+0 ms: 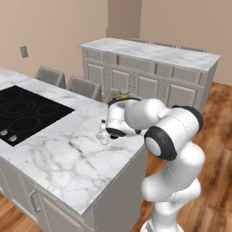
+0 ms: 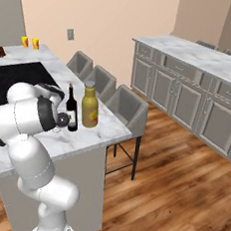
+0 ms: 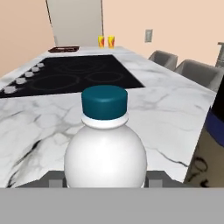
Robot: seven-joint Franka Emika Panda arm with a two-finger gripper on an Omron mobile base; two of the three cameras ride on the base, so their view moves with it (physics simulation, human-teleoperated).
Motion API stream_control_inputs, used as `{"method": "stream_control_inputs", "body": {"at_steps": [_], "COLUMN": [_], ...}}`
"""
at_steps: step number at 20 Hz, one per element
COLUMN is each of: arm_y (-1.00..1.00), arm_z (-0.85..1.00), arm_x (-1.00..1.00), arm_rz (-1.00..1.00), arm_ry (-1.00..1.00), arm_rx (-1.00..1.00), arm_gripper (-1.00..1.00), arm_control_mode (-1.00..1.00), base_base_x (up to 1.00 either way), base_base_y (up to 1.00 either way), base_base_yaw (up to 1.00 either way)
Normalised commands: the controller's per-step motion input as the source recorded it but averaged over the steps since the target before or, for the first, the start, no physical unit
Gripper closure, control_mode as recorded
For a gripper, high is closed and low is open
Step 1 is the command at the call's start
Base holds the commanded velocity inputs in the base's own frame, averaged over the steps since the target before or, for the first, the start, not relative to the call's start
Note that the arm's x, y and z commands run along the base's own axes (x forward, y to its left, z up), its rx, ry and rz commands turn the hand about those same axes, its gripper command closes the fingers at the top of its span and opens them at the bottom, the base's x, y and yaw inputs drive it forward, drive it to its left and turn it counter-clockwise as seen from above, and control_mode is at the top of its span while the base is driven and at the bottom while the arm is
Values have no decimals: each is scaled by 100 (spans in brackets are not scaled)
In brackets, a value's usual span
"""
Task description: Place the drinks on the dining counter in a tight cluster.
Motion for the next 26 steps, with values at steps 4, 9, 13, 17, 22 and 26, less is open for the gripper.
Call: {"method": "stream_control_inputs", "body": {"at_steps": [4,9,13,17,22,26], "arm_y": [0,3,1,0,0,0], "arm_z": [-17,-19,-14,-1,0,0], "arm_x": [0,0,0,0,0,0], "arm_rz": [-7,-6,-3,0,0,0], "arm_ry": [0,0,0,0,0,0], "arm_rx": [0,0,0,0,0,0], "arm_gripper": [100,100,100,100,-100,-100], "arm_control_mode": [-100,-100,-100,-100,-100,-100], "base_base_x": [0,0,0,0,0,0], "base_base_y": [0,0,0,0,0,0], "base_base_yaw": [0,0,0,0,0,0]}}
